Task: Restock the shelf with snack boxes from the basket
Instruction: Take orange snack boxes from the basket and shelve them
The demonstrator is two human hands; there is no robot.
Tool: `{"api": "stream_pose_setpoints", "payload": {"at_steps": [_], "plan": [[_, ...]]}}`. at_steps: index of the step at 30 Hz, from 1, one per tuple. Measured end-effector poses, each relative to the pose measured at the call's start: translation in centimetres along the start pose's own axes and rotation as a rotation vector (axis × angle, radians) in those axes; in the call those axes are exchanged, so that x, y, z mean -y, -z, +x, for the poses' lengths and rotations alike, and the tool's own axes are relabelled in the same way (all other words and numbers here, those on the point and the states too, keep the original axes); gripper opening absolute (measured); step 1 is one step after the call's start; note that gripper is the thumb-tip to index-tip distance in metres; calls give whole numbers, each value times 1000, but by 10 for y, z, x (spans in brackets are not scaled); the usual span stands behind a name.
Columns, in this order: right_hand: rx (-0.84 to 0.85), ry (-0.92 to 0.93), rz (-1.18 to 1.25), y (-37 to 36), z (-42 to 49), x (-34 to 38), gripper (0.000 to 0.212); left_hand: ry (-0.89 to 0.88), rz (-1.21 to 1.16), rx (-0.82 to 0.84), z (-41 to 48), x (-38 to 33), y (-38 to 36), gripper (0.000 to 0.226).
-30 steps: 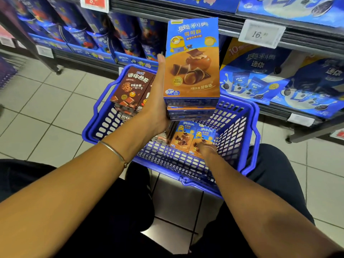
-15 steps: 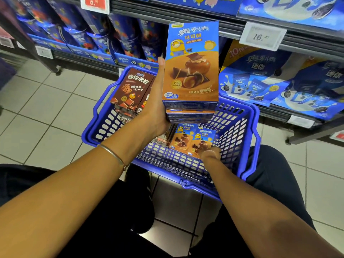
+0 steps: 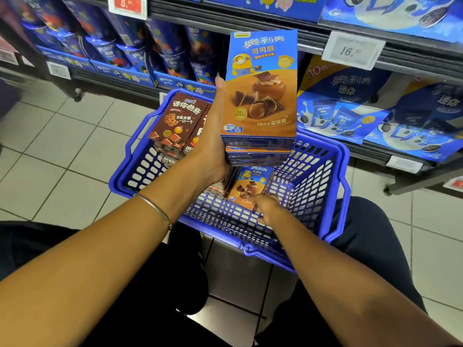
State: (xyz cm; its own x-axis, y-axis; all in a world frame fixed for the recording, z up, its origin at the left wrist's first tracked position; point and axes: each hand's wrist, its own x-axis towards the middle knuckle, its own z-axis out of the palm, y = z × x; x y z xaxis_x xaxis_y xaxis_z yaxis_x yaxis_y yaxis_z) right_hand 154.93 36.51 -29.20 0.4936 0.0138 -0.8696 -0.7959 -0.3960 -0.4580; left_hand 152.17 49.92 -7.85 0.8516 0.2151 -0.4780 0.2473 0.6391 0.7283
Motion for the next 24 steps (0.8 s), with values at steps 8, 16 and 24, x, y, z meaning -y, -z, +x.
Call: {"api": "stream_pose_setpoints", "payload": {"at_steps": [8,16,24], "plan": [[85,-9,-29,-9,10,1,46,-36,33,37,-1,-1,10,74],[104,-12,144,-23,18,7,17,-43,9,33,2,-5,11,77],[95,-29,154,-21,31,1,38,-40,-2,55,5,-4,9,76]]}}
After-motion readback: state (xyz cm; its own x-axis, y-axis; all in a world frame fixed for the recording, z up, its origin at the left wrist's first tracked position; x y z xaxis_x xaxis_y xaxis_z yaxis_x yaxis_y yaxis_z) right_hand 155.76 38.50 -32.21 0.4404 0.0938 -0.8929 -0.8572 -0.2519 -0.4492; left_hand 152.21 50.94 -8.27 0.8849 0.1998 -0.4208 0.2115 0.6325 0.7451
